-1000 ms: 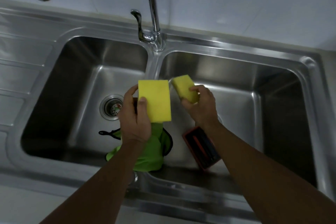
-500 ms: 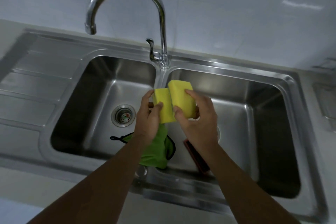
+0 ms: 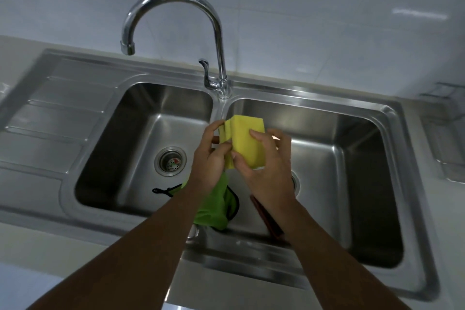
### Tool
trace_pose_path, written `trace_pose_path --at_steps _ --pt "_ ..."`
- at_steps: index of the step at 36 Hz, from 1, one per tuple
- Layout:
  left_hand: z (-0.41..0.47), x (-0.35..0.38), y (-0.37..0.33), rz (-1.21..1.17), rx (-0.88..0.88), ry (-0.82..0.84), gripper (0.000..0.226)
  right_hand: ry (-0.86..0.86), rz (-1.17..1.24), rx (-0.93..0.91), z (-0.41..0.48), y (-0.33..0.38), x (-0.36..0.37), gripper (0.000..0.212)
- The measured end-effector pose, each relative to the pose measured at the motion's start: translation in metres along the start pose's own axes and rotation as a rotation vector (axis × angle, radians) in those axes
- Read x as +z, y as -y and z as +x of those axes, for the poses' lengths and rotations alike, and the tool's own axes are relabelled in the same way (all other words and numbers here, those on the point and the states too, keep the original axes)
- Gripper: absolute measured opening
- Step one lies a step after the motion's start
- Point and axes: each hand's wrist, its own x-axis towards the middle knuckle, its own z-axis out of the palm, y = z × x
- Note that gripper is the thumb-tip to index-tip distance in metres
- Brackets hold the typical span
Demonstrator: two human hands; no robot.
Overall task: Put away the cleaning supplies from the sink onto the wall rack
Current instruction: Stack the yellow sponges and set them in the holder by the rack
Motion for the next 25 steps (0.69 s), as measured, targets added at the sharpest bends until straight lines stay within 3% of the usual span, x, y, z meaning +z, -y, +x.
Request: trace_pose_path --at_steps 10,17,25 --pt "0.002 0.054 -0.026 -0.237 -0.146 0.008 0.032 -0.019 -0.027 -0.031 0.002 -0.016 -0.045 0.064" --pt "-0.001 0.122 -0.046 -0.266 -0.151 0.071 0.022 -0.053 -0.113 -0.055 0.017 -0.037 -0.096 0.090" --pt "-0.012 0.222 -0.062 -0.177 -0.085 0.232 0.021 -0.173 -0.206 -0.032 0.041 -0.084 -0.191 0.095"
